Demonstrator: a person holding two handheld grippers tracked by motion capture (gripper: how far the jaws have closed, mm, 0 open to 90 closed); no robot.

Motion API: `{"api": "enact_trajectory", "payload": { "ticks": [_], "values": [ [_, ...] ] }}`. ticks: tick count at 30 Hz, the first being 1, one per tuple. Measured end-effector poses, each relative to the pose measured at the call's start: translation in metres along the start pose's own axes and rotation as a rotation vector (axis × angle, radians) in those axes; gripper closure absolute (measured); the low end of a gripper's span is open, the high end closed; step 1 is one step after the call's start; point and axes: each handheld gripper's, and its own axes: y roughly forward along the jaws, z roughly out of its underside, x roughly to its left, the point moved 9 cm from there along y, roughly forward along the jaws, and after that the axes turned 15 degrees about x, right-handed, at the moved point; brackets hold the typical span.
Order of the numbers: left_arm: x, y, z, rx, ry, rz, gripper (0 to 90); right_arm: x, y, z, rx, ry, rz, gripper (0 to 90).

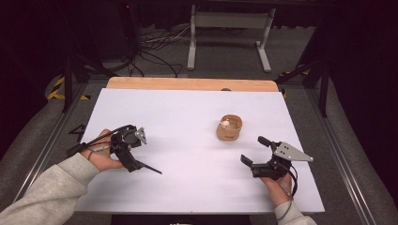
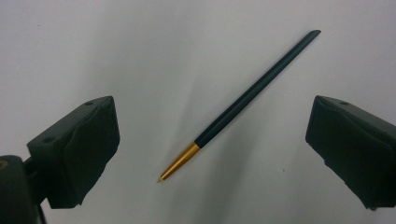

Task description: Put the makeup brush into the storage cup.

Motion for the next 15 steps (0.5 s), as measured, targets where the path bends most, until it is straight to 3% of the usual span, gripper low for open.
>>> {"api": "enact_trajectory", "payload": {
  "ticks": [15],
  "values": [
    [-0.004,0.018,-0.001,0.034,0.002,0.023,8.1,0.000,-0.001,0.000,-0.005,0.002,-0.006,0.2]
  ]
}}
